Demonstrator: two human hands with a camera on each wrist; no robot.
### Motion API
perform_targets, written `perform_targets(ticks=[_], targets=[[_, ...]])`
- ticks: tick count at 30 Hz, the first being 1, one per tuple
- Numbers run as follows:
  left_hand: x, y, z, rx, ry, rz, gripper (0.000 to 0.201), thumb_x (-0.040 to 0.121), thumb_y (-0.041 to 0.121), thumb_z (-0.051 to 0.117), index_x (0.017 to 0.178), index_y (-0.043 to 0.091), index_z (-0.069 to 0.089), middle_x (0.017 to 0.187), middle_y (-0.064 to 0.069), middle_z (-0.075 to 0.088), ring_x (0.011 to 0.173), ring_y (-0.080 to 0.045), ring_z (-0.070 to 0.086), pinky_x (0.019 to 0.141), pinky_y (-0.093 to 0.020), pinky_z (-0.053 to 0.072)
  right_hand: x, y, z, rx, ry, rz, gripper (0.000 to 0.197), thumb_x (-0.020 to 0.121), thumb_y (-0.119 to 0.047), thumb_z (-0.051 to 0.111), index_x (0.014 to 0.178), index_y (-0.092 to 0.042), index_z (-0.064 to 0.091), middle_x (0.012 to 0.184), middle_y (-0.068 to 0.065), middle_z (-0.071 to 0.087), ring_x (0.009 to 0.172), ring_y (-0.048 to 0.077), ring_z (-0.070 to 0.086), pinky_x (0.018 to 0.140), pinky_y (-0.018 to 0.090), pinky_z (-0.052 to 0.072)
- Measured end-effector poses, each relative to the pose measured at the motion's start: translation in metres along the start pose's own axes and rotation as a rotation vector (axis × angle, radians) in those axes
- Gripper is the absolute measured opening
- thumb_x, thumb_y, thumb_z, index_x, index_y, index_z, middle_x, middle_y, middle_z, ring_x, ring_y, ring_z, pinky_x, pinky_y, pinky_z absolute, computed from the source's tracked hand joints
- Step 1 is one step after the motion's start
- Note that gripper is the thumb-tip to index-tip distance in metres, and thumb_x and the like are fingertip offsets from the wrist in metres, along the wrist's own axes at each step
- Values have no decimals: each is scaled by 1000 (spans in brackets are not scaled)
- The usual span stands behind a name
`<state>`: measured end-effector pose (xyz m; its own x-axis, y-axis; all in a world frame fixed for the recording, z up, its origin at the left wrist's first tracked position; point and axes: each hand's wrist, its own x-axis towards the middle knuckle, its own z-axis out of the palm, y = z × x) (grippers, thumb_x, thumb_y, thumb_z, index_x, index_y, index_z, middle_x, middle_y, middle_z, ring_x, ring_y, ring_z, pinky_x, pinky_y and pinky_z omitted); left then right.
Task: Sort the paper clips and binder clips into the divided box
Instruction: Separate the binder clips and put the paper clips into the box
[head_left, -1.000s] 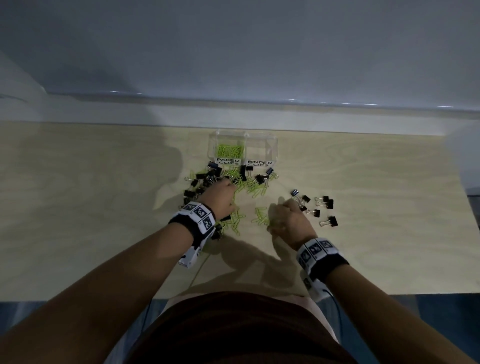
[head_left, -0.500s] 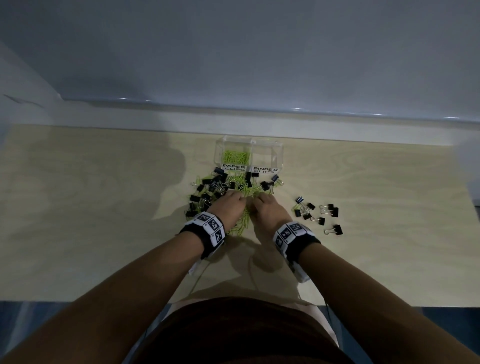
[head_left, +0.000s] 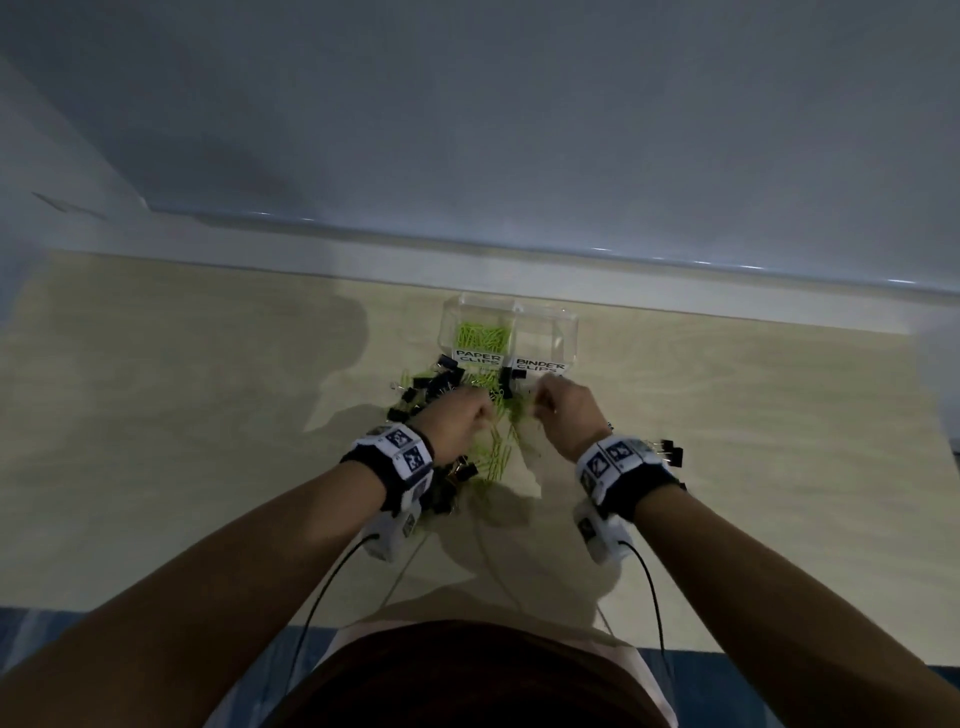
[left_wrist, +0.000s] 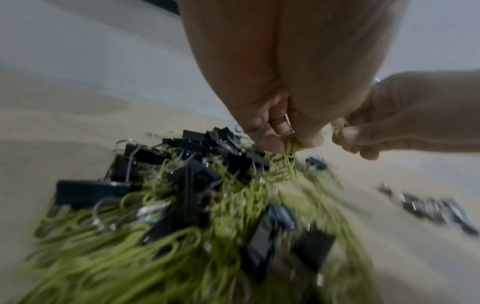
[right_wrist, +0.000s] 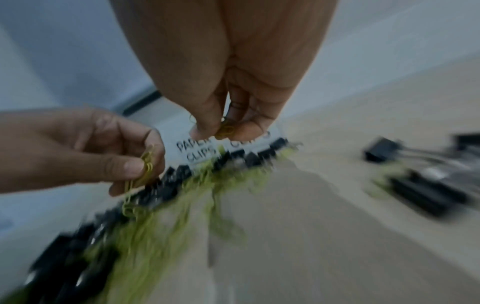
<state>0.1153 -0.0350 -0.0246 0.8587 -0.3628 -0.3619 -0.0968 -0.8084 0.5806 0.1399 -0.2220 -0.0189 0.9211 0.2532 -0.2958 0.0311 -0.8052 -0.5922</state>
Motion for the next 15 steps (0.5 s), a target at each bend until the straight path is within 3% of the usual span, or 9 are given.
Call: perform_targets(ticks=[4,8,12,15], targets=[[14,-1,-37,-221,235,-109,7,94,16,51,96,12,56,93,1,61,83,-14,58,79,-27,49,45,-39,-20,35,103,-40,7,81,-1,57,80,-7,61,81,11,68,76,26,62,71,35,53],[45,-4,-67,-260,439,-188,3,91,12,56,93,11,58,90,-1,63,80,-14,59,74,-24,47,84,-65,-23,-24,69,-8,6,82,-13,65,83,-18,62,88,7,69,80,22,65,79,39,56],[75,-2,-78,-223,490,-214,5,87,10,61,91,8,62,92,-8,68,82,-22,63,74,-31,51,87,-65,-34,-4,40,13,30,81,-6,67,110,-11,63,105,7,67,92,19,63,87,33,54],[84,-1,-76,-182,455,-184,14,86,13,64,99,7,63,102,-11,66,91,-24,62,83,-35,52,65,-44,-48,36,99,-17,24,83,-1,62,105,-9,66,101,7,70,87,18,66,85,33,55]])
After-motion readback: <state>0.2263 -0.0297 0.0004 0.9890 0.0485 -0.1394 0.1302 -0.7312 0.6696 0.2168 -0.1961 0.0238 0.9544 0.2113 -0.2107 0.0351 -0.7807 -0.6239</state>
